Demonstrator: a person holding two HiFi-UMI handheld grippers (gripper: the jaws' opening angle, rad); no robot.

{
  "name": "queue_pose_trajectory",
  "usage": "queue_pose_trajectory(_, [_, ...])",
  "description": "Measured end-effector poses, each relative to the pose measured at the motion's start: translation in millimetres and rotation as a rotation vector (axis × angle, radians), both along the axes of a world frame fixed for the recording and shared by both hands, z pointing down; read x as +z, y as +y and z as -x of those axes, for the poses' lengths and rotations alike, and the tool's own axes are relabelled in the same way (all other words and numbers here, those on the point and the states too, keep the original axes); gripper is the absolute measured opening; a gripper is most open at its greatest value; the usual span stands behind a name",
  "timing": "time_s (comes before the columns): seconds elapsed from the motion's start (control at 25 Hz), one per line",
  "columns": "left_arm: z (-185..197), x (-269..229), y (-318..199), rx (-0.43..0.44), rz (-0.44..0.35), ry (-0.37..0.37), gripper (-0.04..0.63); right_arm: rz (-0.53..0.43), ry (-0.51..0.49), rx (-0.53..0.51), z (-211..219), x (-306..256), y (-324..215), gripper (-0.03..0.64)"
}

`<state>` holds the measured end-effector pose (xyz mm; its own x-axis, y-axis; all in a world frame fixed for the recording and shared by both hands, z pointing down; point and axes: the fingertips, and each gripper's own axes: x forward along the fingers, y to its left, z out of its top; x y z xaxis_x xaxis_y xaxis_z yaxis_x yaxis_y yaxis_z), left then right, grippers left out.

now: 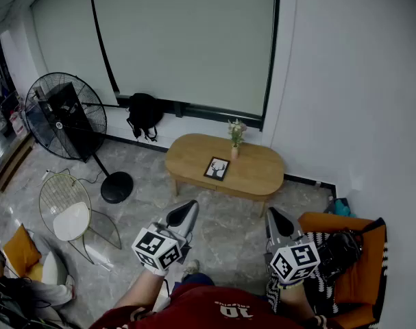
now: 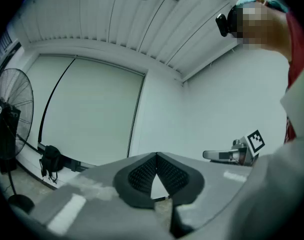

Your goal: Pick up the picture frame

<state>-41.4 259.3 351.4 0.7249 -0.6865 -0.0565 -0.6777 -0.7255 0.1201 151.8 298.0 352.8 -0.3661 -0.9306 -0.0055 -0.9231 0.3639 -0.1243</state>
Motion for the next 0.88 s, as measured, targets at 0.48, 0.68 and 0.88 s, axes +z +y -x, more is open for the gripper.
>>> queue_pose_trajectory(0.48, [-2.8, 0.0, 0.6, 0.002, 0.0, 0.004, 0.003, -0.008, 0.002, 0.009, -3.7, -2.1, 3.3, -0.012])
queue_pose_trajectory(0.68, [-9.4, -0.5, 1.9, 0.007, 0.001, 0.004, 0.003, -0.013, 0.003, 0.013, -9.2, -2.6, 4.2, -0.012])
queue_pose_trajectory(0.88, [-13.3, -2.8, 4.8, 0.005, -0.002, 0.002, 0.004, -0.035, 0.0, 0.017, -14.0, -5.5, 7.1, -0.012])
